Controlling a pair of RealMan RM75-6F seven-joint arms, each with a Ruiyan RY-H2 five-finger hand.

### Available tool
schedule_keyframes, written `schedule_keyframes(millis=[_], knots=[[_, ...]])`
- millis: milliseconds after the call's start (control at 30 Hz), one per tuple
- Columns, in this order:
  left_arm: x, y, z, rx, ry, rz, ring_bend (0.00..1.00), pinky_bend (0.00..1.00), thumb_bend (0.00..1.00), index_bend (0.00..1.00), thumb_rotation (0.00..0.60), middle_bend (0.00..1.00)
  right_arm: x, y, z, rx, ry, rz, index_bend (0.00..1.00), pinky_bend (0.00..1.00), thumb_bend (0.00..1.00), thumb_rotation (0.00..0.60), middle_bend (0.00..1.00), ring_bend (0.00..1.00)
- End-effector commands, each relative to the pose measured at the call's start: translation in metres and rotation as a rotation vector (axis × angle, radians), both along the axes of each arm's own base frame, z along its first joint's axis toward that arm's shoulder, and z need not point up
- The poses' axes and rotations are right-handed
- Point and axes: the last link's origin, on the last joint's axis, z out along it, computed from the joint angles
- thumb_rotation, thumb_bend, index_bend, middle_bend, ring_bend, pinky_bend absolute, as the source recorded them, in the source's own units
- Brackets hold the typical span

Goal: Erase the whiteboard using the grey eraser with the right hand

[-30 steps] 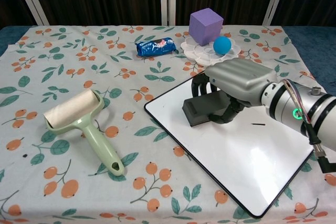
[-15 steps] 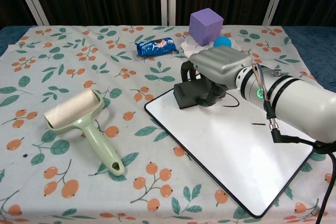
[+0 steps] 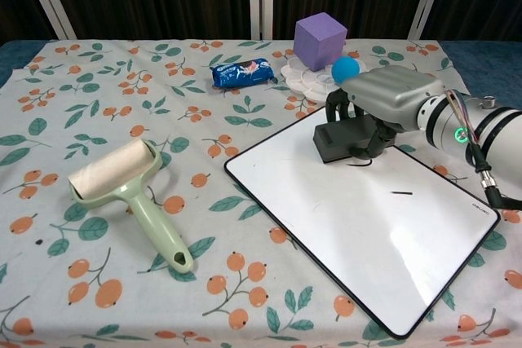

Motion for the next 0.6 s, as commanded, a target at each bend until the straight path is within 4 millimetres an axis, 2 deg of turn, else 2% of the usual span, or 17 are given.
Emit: schedule_keyframes(millis=[33,200,600], knots=[[0.001,0.0,-0.002,-0.004,0.001,0.0,0.04,0.16,0.0,0.07,0.6,0.06,-0.013,0.007,0.004,0.041,-0.001,-0.023,0.84,0.79,0.4,0.6,0.71,0.67],[0.004,0.001,-0.004,-0.008,0.004,-0.008,0.04,0.16,0.0,0.07,0.6,0.06,-0.023,0.02,0.009,0.084,-0.011,-0.026,0.84,0.79,0.4,0.6,0.71,0.67],[0.005,0.0,-0.003,-0.011,0.011,-0.007,0.04,0.16,0.0,0.07,0.6,0.06,-0.044,0.064,0.029,0.161,-0.061,-0.008,0.85,0.79,0.4,0.6,0.71,0.67]])
